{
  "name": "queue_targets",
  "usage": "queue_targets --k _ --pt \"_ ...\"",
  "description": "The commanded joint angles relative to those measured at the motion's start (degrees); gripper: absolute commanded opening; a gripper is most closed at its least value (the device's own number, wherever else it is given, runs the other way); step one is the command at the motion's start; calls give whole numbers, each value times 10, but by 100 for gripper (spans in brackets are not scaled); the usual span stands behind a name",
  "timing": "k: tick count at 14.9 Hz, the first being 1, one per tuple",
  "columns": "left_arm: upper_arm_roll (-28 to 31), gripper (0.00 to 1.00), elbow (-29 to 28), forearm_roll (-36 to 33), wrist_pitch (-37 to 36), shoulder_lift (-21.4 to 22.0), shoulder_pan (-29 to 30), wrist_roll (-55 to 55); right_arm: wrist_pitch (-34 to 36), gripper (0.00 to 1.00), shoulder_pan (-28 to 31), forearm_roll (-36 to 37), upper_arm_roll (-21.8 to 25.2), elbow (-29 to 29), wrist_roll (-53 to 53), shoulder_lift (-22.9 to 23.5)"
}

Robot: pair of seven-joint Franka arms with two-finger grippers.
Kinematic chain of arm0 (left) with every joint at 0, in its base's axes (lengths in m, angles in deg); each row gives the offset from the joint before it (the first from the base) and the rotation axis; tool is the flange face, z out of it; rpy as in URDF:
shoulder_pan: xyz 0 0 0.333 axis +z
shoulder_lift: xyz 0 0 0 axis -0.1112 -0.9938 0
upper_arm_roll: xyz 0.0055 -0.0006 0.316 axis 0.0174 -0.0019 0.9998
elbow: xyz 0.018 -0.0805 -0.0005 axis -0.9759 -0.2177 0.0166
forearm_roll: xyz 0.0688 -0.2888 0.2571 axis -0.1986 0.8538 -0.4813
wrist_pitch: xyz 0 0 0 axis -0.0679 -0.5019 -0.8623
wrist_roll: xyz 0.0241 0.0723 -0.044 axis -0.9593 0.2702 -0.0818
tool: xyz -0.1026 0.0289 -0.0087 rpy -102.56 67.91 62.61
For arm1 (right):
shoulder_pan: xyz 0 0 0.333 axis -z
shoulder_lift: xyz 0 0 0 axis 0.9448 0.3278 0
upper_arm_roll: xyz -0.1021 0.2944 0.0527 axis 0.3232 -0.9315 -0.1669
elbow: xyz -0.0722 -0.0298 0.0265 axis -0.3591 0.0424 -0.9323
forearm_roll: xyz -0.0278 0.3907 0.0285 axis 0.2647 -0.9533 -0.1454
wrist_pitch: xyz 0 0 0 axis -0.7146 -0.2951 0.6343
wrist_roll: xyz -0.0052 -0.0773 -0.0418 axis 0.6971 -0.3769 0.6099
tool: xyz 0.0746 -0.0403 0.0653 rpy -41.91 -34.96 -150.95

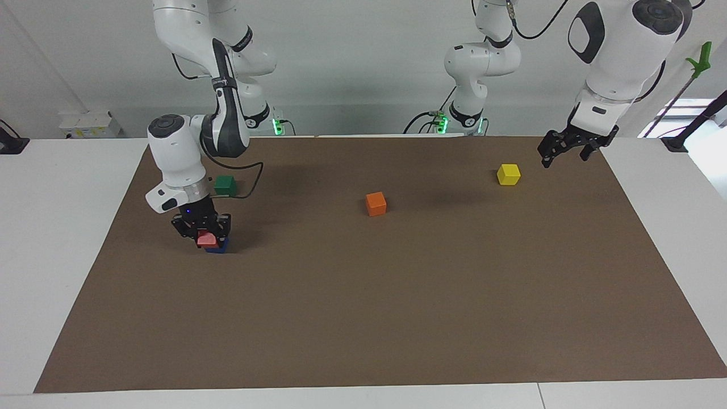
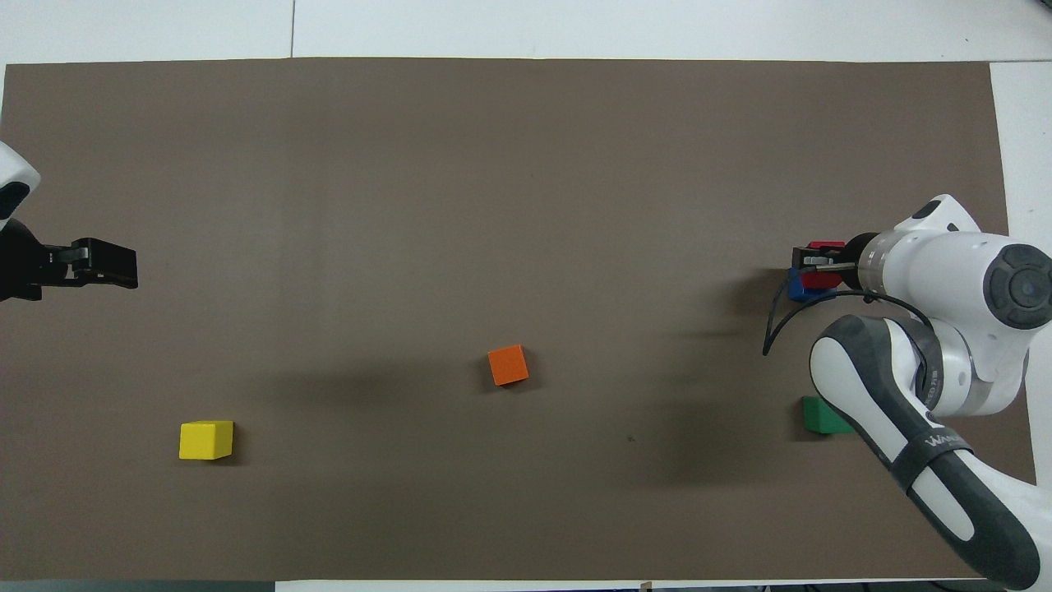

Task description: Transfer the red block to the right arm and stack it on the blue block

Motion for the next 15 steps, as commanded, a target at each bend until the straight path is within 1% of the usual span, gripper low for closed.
queue_targets --k 1,4,9,10,11,12,13,14,15 --pt "9 100 -20 7 -4 20 -10 6 -14 0 12 20 -9 -16 27 -9" --pt "9 100 -21 7 -5 20 -10 6 -14 0 9 20 -9 -18 49 -10" --pt "9 100 -22 7 -5 21 -10 6 -14 0 11 19 -9 -21 53 -11" --pt "9 100 -23 7 -6 21 -10 6 -14 2 11 19 -9 -21 53 -12" --pt "9 100 -28 7 -4 23 -10 6 -14 8 11 19 -9 -23 54 -13" --pt "9 100 -31 7 -2 27 -10 6 -14 17 11 19 -9 -25 54 -13" --pt "9 100 -34 7 -2 28 -10 6 -15 21 11 19 -9 -26 54 -13" --pt "9 100 -34 7 -2 27 -10 6 -15 29 11 19 -9 -26 54 -13" --pt "9 100 -34 7 -2 27 -10 6 -15 35 11 19 -9 -26 54 -13"
